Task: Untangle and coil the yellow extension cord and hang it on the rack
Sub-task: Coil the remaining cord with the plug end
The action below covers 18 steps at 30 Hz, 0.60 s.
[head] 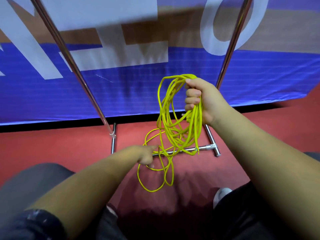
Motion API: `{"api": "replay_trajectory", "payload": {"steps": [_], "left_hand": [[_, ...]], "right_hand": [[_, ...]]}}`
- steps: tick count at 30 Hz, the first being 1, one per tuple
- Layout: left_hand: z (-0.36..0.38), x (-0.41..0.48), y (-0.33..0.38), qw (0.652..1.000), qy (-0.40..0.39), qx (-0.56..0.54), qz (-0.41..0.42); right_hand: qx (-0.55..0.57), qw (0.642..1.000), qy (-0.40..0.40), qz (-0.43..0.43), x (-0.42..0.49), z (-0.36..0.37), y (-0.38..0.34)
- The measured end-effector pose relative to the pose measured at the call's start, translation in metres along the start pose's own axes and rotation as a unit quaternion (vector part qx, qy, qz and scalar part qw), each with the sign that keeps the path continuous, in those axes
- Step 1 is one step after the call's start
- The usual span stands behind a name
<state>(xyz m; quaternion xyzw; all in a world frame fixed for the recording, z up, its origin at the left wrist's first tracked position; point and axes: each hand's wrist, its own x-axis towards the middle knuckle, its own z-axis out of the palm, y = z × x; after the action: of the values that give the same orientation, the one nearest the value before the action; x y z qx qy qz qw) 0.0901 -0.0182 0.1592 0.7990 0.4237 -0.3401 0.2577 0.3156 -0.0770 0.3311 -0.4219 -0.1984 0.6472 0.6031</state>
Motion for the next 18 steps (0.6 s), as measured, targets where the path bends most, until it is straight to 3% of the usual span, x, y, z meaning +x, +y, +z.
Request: {"api": "replay_trajectory", "payload": {"steps": [4,6,9,12,18], "left_hand": [[0.023,0.024,0.0,0.977,0.148,-0.071,0.133],[0.012,0.025,0.001,0.966,0.163,-0.095,0.175],[-0.011,0.022,0.0,0.969,0.155,-0.1,0.161],[-0.043,0.015,-0.012,0.961,0.194,-0.138,0.143],[-0.108,-0.038,-0.023,0.866,0.284,-0.364,0.195]], "right_hand": [[0.047,0.999,-0.015,-0.007,-0.005,-0.007,-0.011],[0.051,0.999,-0.013,-0.008,-0.007,-0.008,-0.015],[0.008,1.0,0.002,-0.008,-0.008,-0.007,-0.02],[-0.113,0.993,0.032,-0.01,-0.006,-0.009,-0.019],[-0.278,0.953,0.12,-0.032,0.004,-0.028,0.004]]}}
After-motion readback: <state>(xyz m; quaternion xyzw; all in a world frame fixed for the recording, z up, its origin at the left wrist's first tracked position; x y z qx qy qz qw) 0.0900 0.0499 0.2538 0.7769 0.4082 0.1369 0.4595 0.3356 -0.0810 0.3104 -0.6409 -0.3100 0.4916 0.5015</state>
